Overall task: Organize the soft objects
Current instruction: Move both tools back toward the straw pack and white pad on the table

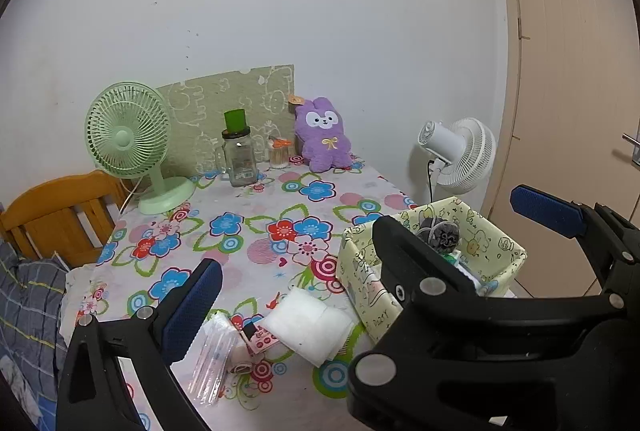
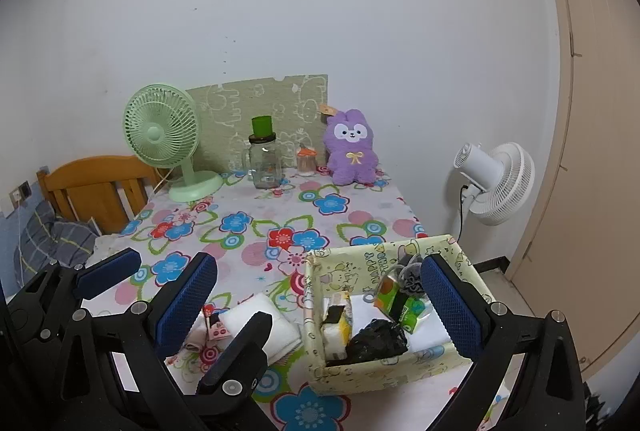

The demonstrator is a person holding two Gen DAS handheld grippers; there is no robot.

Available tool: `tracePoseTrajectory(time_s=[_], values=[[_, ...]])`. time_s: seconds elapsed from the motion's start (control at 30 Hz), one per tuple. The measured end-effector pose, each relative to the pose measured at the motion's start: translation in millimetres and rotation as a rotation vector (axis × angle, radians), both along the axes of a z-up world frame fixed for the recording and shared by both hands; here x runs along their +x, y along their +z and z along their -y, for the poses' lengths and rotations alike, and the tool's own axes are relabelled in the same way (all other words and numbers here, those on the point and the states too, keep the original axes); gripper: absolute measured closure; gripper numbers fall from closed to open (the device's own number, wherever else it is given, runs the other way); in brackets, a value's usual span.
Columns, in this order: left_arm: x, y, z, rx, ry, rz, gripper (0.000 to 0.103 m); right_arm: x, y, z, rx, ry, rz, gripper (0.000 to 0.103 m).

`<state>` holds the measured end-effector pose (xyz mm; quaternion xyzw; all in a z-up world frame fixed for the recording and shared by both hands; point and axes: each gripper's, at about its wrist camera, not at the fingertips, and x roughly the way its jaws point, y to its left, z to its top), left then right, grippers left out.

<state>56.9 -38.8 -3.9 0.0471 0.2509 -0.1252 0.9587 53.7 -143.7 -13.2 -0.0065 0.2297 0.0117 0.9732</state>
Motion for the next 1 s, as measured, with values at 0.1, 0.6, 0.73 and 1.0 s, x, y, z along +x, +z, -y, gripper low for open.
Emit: tracePoseTrajectory(time_s=[0.1,0.6,0.73,1.0], values=[[-1,0,-5,0.002,0.002,0.006,0.0,-3,-1,-4,0.002,0.002,0.004,0.0],[-5,-16,-31,0.005,0.047,0.02,0.001,-3,-17,-30,0.011,0.071,-0.006,0.0],[-6,-23,-37,0.003,0.062,0.014,0.001,-2,-24,-36,0.02,0.102,-0.011,0.0],[0,-43,-51,-0.002,0.085,-0.026,0.001,5,-43,-48,0.019,0.136,-0.044,0.001]])
